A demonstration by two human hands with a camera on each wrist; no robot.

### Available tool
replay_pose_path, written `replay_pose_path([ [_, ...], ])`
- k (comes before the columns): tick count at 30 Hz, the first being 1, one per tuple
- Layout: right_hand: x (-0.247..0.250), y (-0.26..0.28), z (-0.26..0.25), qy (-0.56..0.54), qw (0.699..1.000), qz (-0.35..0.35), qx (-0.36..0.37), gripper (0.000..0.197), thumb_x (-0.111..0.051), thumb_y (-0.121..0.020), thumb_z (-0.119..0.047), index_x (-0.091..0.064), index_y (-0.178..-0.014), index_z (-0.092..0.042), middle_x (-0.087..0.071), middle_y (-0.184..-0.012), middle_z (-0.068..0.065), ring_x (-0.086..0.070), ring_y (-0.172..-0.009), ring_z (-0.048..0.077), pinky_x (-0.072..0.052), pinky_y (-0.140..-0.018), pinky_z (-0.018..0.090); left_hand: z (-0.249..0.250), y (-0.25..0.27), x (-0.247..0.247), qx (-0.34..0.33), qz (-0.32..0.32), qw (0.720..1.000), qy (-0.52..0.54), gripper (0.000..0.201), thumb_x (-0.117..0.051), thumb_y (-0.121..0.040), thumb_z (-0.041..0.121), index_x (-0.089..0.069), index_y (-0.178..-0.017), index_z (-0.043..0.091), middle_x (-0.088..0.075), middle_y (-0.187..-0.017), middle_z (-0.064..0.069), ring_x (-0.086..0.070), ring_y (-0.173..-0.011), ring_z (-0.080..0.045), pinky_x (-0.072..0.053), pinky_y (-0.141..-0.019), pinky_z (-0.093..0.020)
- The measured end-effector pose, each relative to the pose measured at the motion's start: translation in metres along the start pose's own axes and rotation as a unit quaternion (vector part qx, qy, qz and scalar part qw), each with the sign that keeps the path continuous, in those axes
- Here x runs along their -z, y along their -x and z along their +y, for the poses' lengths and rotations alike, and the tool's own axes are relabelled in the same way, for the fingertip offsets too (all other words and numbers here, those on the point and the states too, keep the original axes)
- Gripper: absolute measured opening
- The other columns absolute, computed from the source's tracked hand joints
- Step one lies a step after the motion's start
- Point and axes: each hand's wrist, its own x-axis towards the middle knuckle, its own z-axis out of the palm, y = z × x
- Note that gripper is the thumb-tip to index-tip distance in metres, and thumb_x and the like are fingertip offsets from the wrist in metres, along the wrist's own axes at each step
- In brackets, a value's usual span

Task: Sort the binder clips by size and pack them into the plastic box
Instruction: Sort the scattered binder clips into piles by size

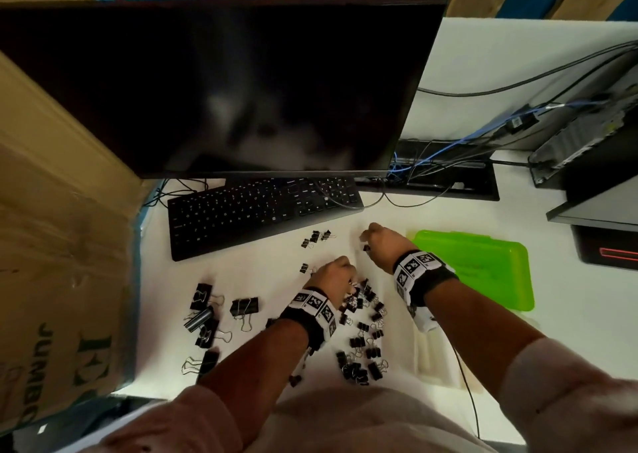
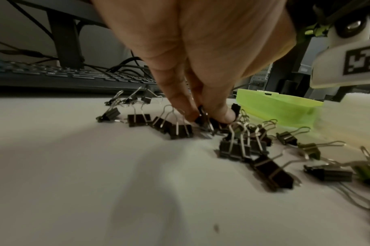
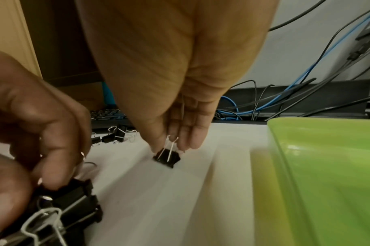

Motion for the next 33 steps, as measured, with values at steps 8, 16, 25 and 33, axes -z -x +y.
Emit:
replay_pose_path([
  [8, 0.010, -0.010, -0.018, -0.026, 0.999, 0.020, 0.026, 0.047, -0.053, -0.083, 0.001, -0.047, -0.126, -0.017, -0.052, -0.130, 0.011, -0.062, -0.102, 0.035, -0.049, -0.086, 0.038, -0.014, 0.007, 0.018, 0.040, 0.050, 0.991, 0.114, 0.005, -0.064, -0.082, 0.010, -0.068, -0.085, 0.011, -0.060, -0.095, -0.001, -0.063, -0.085, -0.019, -0.051, -0.084, -0.033],
  [16, 0.017, -0.028, -0.067, 0.111, 0.984, -0.019, 0.138, 0.063, -0.038, -0.089, 0.006, -0.029, -0.144, -0.023, -0.024, -0.148, 0.011, -0.058, -0.107, 0.041, -0.048, -0.090, 0.045, -0.022, 0.056, 0.035, 0.094, -0.002, 0.991, 0.092, 0.003, -0.070, -0.079, 0.020, -0.067, -0.081, 0.021, -0.062, -0.096, 0.005, -0.059, -0.088, -0.017, -0.050, -0.082, -0.032],
  [25, 0.005, -0.034, -0.043, 0.003, 0.999, 0.018, 0.049, 0.028, -0.051, -0.087, -0.008, -0.068, -0.107, -0.016, -0.067, -0.113, 0.011, -0.061, -0.102, 0.032, -0.050, -0.089, 0.038, -0.008, 0.076, 0.008, 0.105, -0.152, 0.982, 0.036, 0.011, -0.069, -0.081, 0.027, -0.070, -0.090, 0.022, -0.069, -0.103, 0.002, -0.063, -0.095, -0.020, -0.050, -0.083, -0.033],
  [33, 0.029, 0.064, -0.024, -0.115, 0.991, 0.055, 0.040, 0.015, -0.066, -0.080, -0.011, -0.076, -0.091, -0.013, -0.075, -0.095, 0.005, -0.067, -0.085, 0.019, -0.051, -0.083, 0.027, -0.001, 0.086, -0.008, 0.063, -0.155, 0.986, 0.013, 0.017, -0.054, -0.087, 0.010, -0.061, -0.094, 0.024, -0.071, -0.096, 0.001, -0.066, -0.088, -0.016, -0.054, -0.084, -0.035],
])
